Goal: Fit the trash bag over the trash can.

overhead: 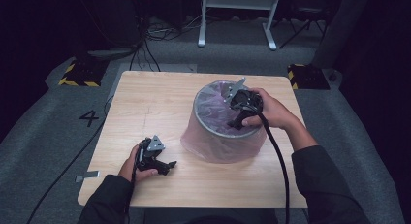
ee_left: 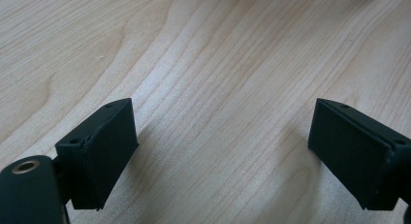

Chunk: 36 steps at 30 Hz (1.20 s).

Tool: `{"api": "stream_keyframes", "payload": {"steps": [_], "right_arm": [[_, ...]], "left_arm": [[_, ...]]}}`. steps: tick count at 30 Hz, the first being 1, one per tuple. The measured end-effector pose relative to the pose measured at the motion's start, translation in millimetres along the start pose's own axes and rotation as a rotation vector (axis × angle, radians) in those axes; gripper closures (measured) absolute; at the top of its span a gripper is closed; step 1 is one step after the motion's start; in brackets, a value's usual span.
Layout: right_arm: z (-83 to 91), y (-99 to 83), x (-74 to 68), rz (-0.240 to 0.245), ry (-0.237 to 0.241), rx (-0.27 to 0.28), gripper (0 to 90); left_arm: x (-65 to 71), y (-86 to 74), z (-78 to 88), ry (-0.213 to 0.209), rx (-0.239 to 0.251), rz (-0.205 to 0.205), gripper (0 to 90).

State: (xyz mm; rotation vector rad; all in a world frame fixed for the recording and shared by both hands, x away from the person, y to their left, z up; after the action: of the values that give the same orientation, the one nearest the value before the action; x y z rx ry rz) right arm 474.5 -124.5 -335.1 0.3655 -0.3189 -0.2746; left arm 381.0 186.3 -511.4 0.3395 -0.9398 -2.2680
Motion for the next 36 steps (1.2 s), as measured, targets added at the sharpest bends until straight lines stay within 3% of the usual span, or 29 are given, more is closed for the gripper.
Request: {"api": "stream_keyframes", "payload": {"steps": [18,26,33,36], "right_arm": [[12.6,-9.2,2.5,-0.075,-0.085,0.167,19.4],[21.7,-13.1,1.1,-0.095,-0.09,0.234,19.0],[30.1,-19.3,0.3,-0.119,-0.06,0.325,19.1],[31.9,-21.1,-0.5,-0.118,-0.055,0.334,19.1]], "left_arm": [[0.0,0.0,0.0,0.0,0.0,0.0,10.1],[0.0,0.0,0.0,0.0,0.0,0.0,10.1],[0.0,0.0,0.0,0.0,0.0,0.0,10.1],[0.1,0.0,-0.1,0.001,0.002,0.001,10.1]]}}
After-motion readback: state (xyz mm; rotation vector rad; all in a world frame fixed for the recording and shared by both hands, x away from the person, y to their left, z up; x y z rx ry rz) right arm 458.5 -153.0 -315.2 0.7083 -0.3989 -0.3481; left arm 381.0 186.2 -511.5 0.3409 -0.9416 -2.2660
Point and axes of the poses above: each handheld gripper's, and its own axes: z roughly backward along the jaws, y roughly out of its top, x roughly to its right, the point moved 1 cm from there along -z, roughly forward along the jaws
